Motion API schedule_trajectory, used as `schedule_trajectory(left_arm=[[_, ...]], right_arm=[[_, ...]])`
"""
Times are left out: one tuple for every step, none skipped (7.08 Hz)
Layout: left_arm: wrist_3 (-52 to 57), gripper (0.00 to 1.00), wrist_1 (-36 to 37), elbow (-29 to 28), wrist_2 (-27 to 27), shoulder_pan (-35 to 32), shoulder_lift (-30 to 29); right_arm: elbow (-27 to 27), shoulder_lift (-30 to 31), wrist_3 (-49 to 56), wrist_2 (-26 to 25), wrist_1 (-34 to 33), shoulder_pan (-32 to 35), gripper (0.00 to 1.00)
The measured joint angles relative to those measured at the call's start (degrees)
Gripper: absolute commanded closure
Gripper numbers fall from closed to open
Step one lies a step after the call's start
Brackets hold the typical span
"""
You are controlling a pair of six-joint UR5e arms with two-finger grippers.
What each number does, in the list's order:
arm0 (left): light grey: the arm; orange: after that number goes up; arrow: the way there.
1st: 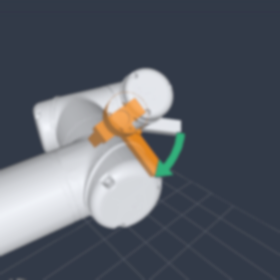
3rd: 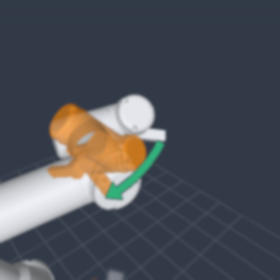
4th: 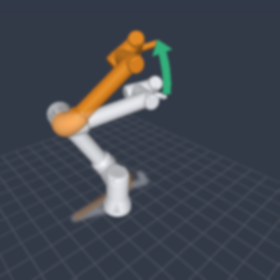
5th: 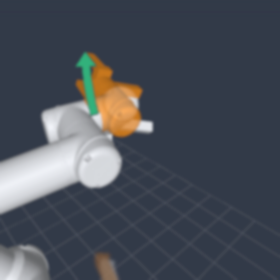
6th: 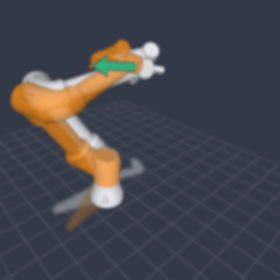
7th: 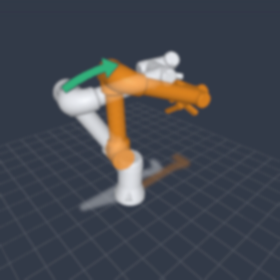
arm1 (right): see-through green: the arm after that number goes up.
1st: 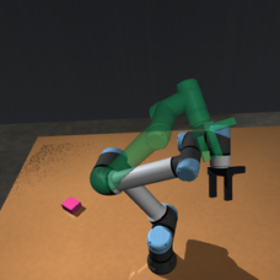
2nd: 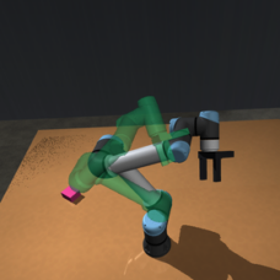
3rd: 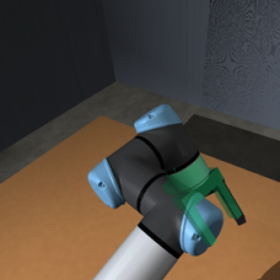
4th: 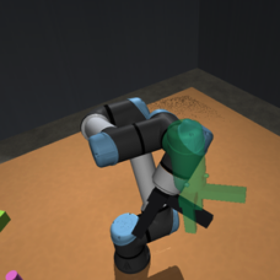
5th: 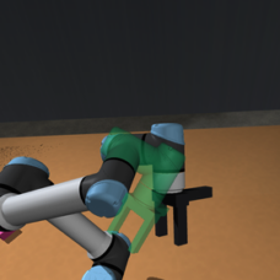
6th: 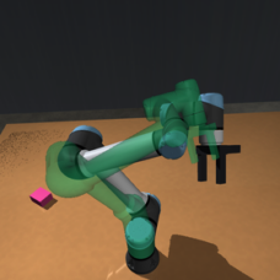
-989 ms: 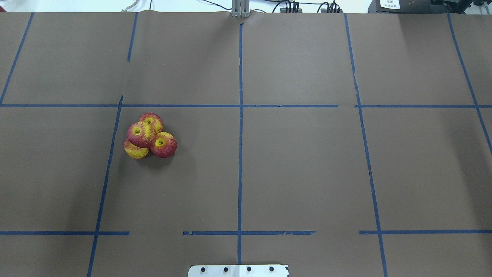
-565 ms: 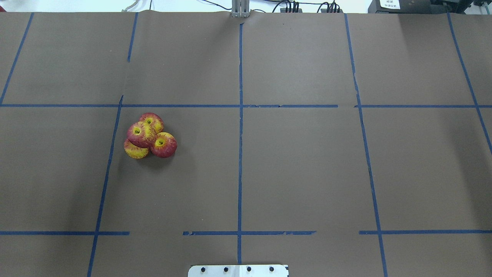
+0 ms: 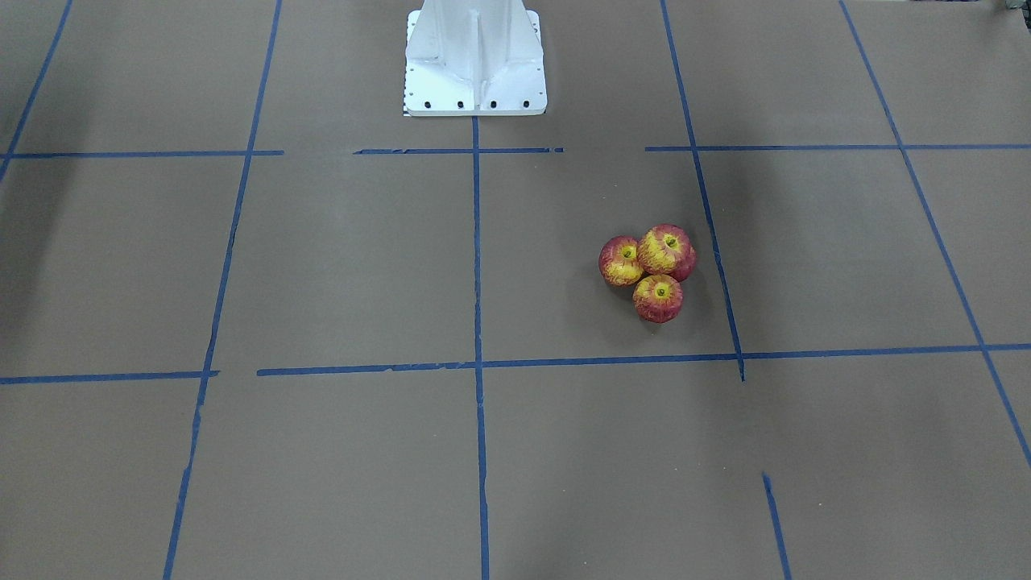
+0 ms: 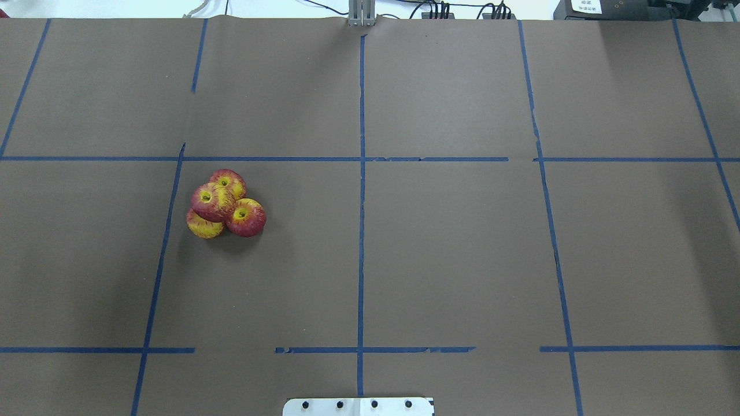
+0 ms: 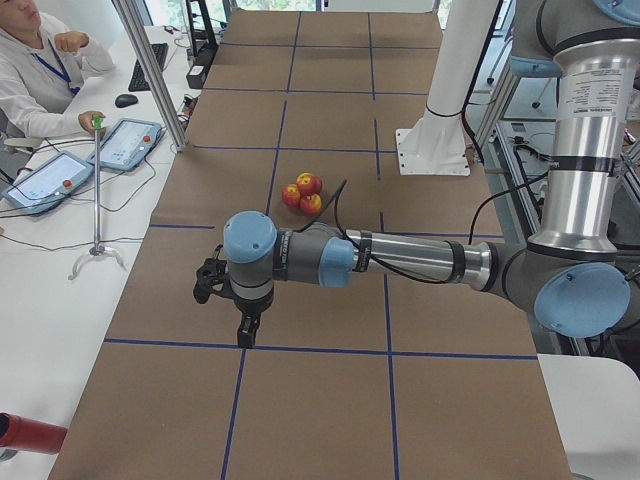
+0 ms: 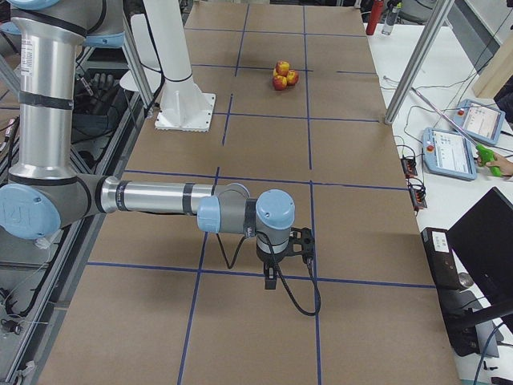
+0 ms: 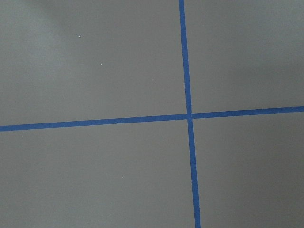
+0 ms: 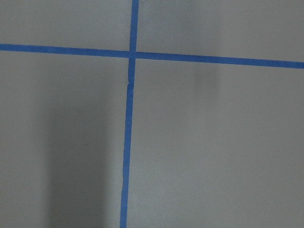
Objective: Stack apples
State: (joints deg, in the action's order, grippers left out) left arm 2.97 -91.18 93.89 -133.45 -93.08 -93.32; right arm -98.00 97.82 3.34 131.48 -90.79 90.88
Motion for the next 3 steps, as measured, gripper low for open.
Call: schedule_trajectory(left_arm=[[0.0,0.00,0.1,-0.2,0.0,0.1,-0.9],[-0.1,0.00,0.1,-0.4,0.0,0.2,-1.2],[-0.1,0.00,0.1,-0.5,-0.1,0.3,-1.4]], right_arm=[[0.0,0.0,0.0,0.0,0.0,0.0,0.00],[0.0,0.0,0.0,0.0,0.0,0.0,0.00],[0.0,0.0,0.0,0.0,0.0,0.0,0.00]])
